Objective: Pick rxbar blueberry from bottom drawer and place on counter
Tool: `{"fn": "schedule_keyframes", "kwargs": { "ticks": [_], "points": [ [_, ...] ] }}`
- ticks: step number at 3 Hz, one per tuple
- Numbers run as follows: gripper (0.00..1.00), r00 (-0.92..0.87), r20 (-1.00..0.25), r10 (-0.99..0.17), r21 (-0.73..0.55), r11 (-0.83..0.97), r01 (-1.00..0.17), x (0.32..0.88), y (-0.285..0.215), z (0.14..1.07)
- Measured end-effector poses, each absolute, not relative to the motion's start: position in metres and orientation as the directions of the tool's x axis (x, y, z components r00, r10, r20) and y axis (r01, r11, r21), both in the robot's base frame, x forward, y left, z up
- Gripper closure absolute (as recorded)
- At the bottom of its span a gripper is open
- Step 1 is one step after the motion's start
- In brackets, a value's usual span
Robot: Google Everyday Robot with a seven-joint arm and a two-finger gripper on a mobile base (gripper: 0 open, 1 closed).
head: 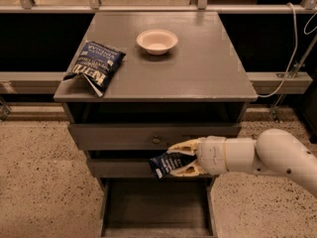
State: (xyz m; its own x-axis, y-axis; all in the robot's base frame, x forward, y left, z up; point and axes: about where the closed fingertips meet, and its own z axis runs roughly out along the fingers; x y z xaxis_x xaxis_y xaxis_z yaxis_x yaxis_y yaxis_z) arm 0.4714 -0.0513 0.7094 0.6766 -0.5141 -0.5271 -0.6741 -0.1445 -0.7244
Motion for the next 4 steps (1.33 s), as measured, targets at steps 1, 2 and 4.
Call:
{"fn": "schedule_keyframes", "kwargs": {
  "ticks": [1, 2, 4],
  "points": [
    [1.00, 0.740, -0.456, -0.495, -0.765, -0.208, -0.610, 0.482, -0.031, 0.756],
    [1.00, 0.800, -0.297, -0.521, -0.802, -0.318, -0.505, 0.497, 0.001, 0.848],
    [1.00, 0.681, -0.219, -0.699, -0.830, -0.233, -0.506, 0.550, -0.022, 0.967]
  ]
}}
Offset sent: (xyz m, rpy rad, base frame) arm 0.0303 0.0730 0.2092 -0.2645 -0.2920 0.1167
